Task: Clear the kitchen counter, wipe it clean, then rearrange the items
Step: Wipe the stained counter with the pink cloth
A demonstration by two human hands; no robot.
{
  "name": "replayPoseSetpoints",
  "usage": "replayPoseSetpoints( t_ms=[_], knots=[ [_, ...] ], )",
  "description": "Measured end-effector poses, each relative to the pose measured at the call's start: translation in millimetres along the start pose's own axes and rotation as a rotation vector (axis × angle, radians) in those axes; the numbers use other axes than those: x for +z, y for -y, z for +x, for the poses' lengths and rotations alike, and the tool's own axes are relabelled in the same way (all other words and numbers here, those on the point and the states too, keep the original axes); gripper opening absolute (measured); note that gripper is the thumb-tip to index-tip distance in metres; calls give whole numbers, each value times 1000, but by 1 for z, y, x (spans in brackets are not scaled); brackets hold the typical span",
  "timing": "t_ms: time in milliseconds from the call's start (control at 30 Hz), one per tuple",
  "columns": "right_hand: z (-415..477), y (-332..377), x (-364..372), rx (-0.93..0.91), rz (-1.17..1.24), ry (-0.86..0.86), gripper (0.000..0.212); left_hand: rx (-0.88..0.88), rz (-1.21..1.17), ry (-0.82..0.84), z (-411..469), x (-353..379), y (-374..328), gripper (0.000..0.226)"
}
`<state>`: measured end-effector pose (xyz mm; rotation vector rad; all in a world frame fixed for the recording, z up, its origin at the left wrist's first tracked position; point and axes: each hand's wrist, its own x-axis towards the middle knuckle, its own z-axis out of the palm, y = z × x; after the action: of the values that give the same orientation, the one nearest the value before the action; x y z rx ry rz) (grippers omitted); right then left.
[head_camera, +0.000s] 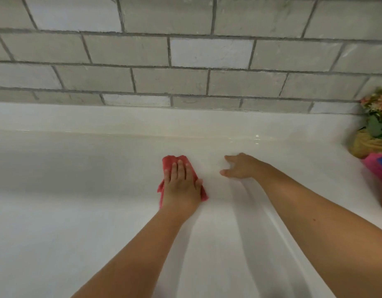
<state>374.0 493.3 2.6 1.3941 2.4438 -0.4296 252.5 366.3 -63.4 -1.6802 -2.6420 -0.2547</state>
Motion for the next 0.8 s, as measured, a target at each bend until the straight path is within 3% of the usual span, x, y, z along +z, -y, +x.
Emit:
replayPoseSetpoints(
  t_ms=[100,267,400,467,633,700,800],
  knots=[
    [0,-1,3,6,12,0,71,65,11,19,-12,-8,61,57],
    [7,-2,8,18,-16,4,72,-261,-129,-70,17,-23,175,53],
    [18,-4,12,33,-13,-3,70,-395,18,26,52,-20,160,57],
    [15,-3,8,20,-23,2,70,-303,-1,19,49,-12,105,54],
    [8,0,3,-40,-58,-9,72,216,15,23,-47,-5,-6,69],
    [4,0,3,-47,-65,-3,72,338,10,-8,-93,-10,6,59],
    [0,0,4,-44,-84,-9,71,289,47,-86,-120,-14,81,61]
  ],
)
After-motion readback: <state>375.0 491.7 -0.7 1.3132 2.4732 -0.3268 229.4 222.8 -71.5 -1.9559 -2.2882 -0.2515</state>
